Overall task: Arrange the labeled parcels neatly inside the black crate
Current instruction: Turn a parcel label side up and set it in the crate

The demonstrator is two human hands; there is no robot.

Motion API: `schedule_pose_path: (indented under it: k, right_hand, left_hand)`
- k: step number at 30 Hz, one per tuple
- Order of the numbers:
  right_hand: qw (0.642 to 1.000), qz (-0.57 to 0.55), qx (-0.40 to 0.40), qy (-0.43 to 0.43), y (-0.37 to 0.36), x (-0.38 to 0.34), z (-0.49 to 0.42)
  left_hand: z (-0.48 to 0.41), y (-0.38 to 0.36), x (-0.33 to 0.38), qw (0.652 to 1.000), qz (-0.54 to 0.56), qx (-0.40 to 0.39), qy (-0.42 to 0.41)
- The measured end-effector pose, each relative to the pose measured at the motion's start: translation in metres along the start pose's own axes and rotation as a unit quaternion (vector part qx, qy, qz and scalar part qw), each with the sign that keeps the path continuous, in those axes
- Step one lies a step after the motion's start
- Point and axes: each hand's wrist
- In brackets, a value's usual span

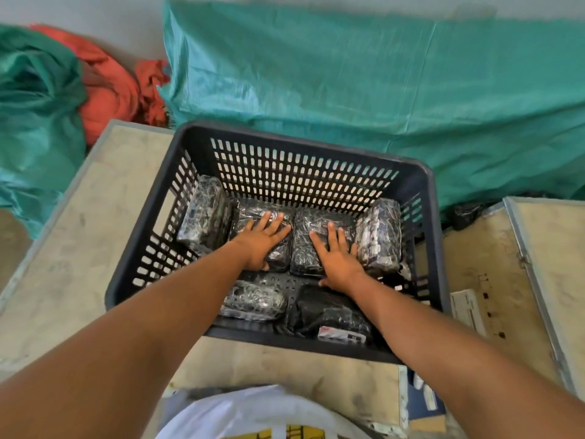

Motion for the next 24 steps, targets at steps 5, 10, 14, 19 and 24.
schedule_pose_path:
  k: [5, 10, 14, 19, 24]
  right_hand:
    - [0.999, -0.043, 0.014, -0.004, 0.012, -0.003, -0.005]
    - [0.993, -0.115, -0.005, -0.004, 0.052, -0.001, -0.002]
    - [0.98, -0.182, 0.053, 0.065, 0.086, 0.011, 0.008]
    - [0.927, -0.359, 0.08, 0.068, 0.12, 0.035, 0.028]
    - [0.86, -0.493, 0.092, 0.088, 0.125, 0.052, 0.04]
  left_hand:
    - [0.0, -0.002, -0.001, 1.0, 0.024, 0.006, -0.013]
    - [0.004, 0.009, 0.002, 0.999, 0.03, 0.017, 0.002]
    - [0.009, 0.017, 0.007, 0.982, 0.159, 0.103, 0.008]
    - [0.013, 0.033, 0.012, 0.923, 0.322, 0.203, -0.055]
    - [0.015, 0.043, 0.023, 0.911, 0.319, 0.224, -0.135]
Point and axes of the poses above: each hand's wrist, its own z-axis away from the middle knuckle, its own y-axis out of the back of the hand, x = y × z, and after that the axes turned 1 degree about -y, right-handed
